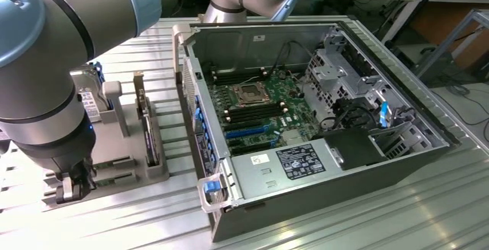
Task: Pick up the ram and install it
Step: 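Pick up the ram and move it above insertion slot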
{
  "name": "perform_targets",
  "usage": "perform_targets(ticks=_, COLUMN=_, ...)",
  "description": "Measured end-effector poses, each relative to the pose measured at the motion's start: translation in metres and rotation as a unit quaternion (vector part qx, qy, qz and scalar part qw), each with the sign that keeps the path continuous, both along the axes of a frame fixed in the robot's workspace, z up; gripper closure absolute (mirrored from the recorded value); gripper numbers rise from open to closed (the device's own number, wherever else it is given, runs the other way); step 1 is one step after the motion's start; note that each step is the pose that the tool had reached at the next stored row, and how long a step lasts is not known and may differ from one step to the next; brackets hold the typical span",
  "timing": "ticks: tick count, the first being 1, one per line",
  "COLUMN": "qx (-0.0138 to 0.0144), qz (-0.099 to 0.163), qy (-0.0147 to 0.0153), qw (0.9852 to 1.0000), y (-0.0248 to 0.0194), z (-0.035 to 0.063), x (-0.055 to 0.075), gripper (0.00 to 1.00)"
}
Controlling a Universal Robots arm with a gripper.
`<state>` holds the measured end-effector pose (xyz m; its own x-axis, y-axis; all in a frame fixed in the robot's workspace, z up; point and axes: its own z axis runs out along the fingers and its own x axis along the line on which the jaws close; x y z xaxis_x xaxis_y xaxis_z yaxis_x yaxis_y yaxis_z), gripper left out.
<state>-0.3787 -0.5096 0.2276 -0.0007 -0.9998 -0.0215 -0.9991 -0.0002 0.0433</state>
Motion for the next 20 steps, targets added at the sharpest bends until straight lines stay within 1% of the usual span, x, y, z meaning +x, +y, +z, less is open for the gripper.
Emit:
perform_targets(ticks=2, qx=0.0000, qz=0.000, qy=0.0000, qw=1.0000, y=0.0000, z=-0.0002, x=0.000, gripper=0.71)
perform_targets(ticks=4, qx=0.0002, qz=0.000, qy=-0.0002, qw=1.0000, y=0.0001, z=-0.0016, x=0.000, gripper=0.58)
perform_targets(ticks=6, qx=0.0000, qz=0.001, qy=0.0000, qw=1.0000, y=0.0000, z=-0.0056, x=0.000, gripper=0.58)
perform_targets(ticks=7, qx=0.0000, qz=0.006, qy=0.0000, qw=1.0000, y=0.0009, z=-0.0090, x=0.000, gripper=0.58)
perform_targets(ticks=10, qx=0.0000, qz=0.024, qy=-0.0005, qw=0.9997, y=0.0028, z=-0.0137, x=0.000, gripper=0.58)
perform_targets(ticks=13, qx=0.0001, qz=0.035, qy=-0.0010, qw=0.9994, y=0.0033, z=-0.0212, x=0.000, gripper=0.58)
perform_targets(ticks=16, qx=0.0000, qz=0.036, qy=-0.0010, qw=0.9993, y=0.0048, z=-0.0228, x=0.000, gripper=0.58)
perform_targets(ticks=17, qx=0.0000, qz=0.036, qy=-0.0011, qw=0.9993, y=0.0048, z=-0.0234, x=0.000, gripper=0.58)
perform_targets(ticks=18, qx=0.0001, qz=0.036, qy=-0.0012, qw=0.9993, y=0.0048, z=-0.0261, x=0.000, gripper=0.58)
perform_targets(ticks=20, qx=0.0000, qz=0.036, qy=-0.0011, qw=0.9993, y=0.0048, z=-0.0261, x=0.000, gripper=0.58)
